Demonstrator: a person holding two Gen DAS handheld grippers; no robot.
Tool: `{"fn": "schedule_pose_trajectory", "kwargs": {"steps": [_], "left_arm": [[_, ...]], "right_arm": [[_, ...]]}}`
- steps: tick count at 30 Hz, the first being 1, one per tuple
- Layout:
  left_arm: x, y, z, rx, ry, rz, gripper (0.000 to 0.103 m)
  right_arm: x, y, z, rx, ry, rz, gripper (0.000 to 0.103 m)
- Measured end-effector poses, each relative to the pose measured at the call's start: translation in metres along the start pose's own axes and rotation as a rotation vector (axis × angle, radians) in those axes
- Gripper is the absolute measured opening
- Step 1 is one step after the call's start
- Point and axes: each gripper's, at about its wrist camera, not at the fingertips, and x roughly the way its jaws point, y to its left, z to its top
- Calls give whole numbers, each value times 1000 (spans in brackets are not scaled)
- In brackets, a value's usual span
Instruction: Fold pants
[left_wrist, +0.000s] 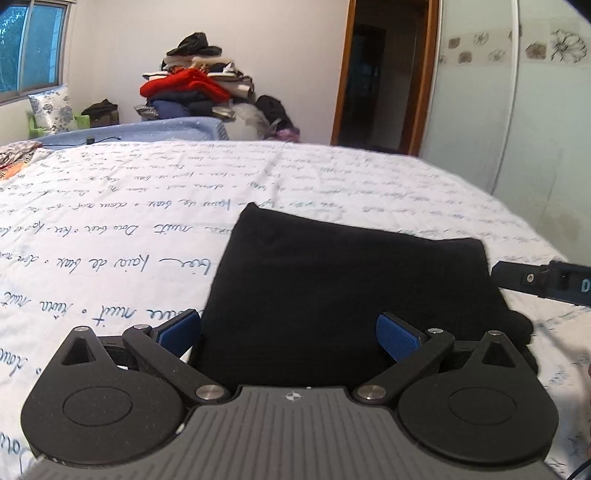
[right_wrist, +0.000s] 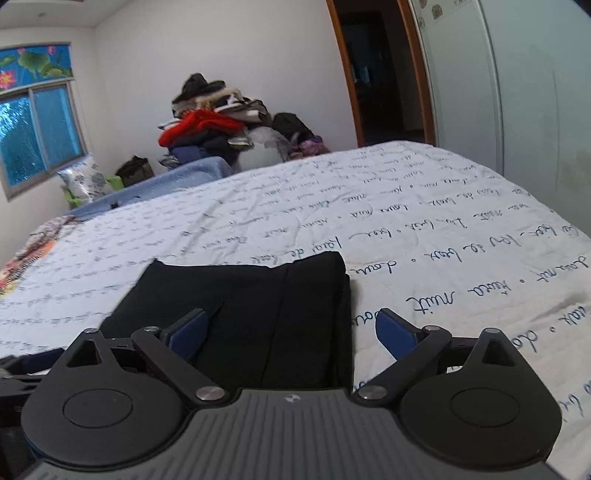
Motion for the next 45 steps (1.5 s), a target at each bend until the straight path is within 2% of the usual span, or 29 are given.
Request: {"fn": "schedule_pose_trajectory", "kwargs": {"steps": [2,4,8,16,21,25,28,32,35,39,43,45], "left_arm": [[8,5,-3,-17,29,22,103],[15,12,-10,-58,55,11,103],[17,22,-16,-118,58,-13,103],[14,18,-16,-100,52,7,103],[-17,18,-18,-88,20,18,103],[-45,14,-22,-82,13,0,102],[-69,8,-29,-62,-3,23,102],[-103,7,-41,-52,-32,21,102],[-127,13,-52,-83,-51,20,102],[-144,19,-62,-123,-9,3,102],[-150,16,-65,-94,43,3,102],[-158,15,-64,-79,30,-8,102]], "right_arm": [[14,-3,-6,5,39,-22,98],[27,-9,-18,30,86,-14,98],[25,-14,-27,49,62,14,101],[23,-13,-28,46,65,8,102],[-24,-9,-36,107,-21,7,102],[-56,5,-49,38,-35,-15,102],[-83,15,-59,-1,-58,-20,102],[-107,21,-72,3,-32,-10,102],[-120,23,-86,-9,-12,-20,102],[-135,24,-99,-4,19,-37,102],[-149,27,-104,-4,34,-58,102],[-159,29,-102,-20,18,-52,102]]}}
